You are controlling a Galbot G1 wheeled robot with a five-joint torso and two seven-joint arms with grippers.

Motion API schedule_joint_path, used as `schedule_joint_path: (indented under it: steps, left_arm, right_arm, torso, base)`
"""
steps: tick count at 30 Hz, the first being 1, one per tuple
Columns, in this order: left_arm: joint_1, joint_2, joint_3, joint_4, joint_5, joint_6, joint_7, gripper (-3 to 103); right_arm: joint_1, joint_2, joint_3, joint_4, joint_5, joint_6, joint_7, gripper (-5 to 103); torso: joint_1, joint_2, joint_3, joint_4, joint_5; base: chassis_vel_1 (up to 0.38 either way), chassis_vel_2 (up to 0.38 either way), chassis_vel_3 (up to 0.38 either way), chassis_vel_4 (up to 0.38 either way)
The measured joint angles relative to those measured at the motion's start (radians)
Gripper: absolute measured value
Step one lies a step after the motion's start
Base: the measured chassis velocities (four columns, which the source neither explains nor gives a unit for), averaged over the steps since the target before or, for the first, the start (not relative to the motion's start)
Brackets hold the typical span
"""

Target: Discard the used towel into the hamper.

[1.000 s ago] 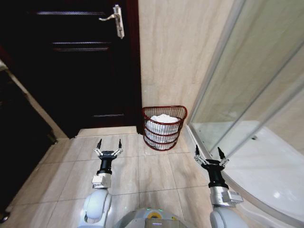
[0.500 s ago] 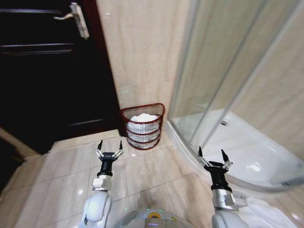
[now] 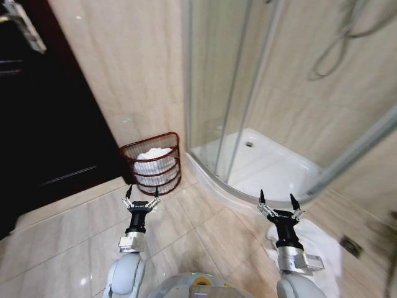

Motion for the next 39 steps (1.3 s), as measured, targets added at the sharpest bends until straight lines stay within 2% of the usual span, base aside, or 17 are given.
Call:
schedule_joint_path:
  steps: [24,28,35,39]
  left_arm:
    - [-0.021,0.016,0.004,0.039,-0.029,-0.028,0.002,100]
    - [-0.031,0.017,0.010,0.039,-0.081,-0.040,0.002,100]
    - [-0.032,0.015,0.014,0.039,-0.091,-0.044,0.002,100]
    - [-0.033,0.014,0.015,0.040,-0.090,-0.044,0.002,100]
  right_arm:
    - [-0.012,-0.007,-0.051,-0.008,-0.039,0.008,0.028,100]
    - [-0.008,-0.022,-0.069,-0.020,-0.042,0.008,0.055,100]
    - [0.005,-0.041,-0.094,-0.032,-0.024,0.004,0.131,100]
    - [0.005,-0.046,-0.087,-0.041,-0.026,-0.008,0.146,100]
  torso:
    - [0.000,0.000,0.000,-0.0003,-0.0001]
    - [0.000,0.000,0.000,-0.0003,-0.0001]
    - [0.000,0.000,0.000,0.0002,-0.0002]
    - [0.000,0.000,0.000,-0.0001,-0.0001]
  base:
    - [-0.104,-0.142,-0.138,-0.112]
    - [-0.059,-0.135,-0.134,-0.068]
    - [-0.004,-0.037,-0.041,0.003]
    - [0.000,0.000,0.000,0.000]
